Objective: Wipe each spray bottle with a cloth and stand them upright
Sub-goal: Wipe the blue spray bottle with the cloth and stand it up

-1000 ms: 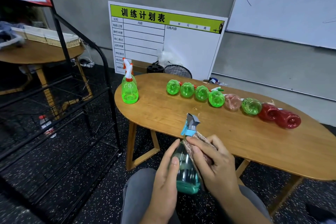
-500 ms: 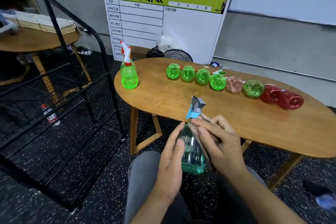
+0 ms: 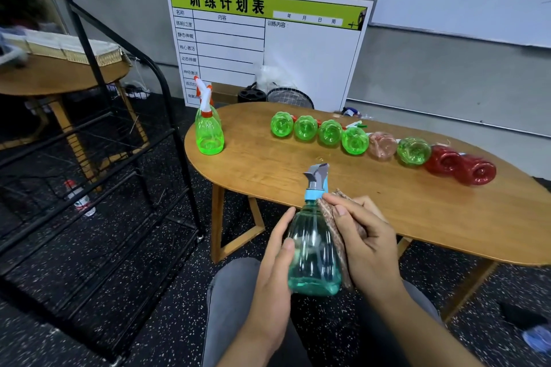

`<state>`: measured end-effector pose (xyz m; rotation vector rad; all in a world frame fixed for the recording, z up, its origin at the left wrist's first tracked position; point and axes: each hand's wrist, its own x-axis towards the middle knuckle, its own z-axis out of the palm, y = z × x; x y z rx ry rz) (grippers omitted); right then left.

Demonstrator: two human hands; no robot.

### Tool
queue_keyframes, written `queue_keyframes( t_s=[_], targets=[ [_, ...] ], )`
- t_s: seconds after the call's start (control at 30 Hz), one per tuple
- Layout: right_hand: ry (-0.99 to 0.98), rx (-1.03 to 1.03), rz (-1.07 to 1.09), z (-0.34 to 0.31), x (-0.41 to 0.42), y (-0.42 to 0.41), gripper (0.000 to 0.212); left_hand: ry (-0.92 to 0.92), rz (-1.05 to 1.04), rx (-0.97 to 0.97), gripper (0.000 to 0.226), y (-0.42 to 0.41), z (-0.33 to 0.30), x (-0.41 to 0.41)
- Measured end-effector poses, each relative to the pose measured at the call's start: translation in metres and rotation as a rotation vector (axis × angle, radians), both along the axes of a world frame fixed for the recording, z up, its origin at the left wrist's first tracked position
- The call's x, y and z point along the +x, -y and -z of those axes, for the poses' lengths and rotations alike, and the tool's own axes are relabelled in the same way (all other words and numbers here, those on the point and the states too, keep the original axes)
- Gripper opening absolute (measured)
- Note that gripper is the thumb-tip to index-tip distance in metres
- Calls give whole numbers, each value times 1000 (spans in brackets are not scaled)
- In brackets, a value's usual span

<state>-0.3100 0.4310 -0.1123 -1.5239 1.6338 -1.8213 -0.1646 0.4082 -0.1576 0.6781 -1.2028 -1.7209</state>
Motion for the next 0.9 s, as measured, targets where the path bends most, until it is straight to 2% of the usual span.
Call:
queue_keyframes(
  t_s=[0.17,0.27,0.4,0.53,0.63,0.73,0.9],
  targets=[
    [-61,13,-9,2,-2,-1,21,12,18,-25,44,-2,3,-1],
    [-153,25,-7,7,-2,-2,28,36,0,-91,44,-3,2,1],
    [-401,-59,-36,12,-3,-12,30,54,-6,-105,50,-4,1,1],
    [-782,-134,-153,28,-5,-29,29,51,-13,-66,48,-3,0,-1],
    [-920,-201,-167,28,-11,-34,27,40,-20,-55,48,-2,1,-3],
    [-859,-182,-121,19,-13,-24,27,49,-36,-56,48,-2,4,-4],
    [-537,-56,42,6,-12,2,29,78,-58,-68,39,-2,6,-4]
  ],
)
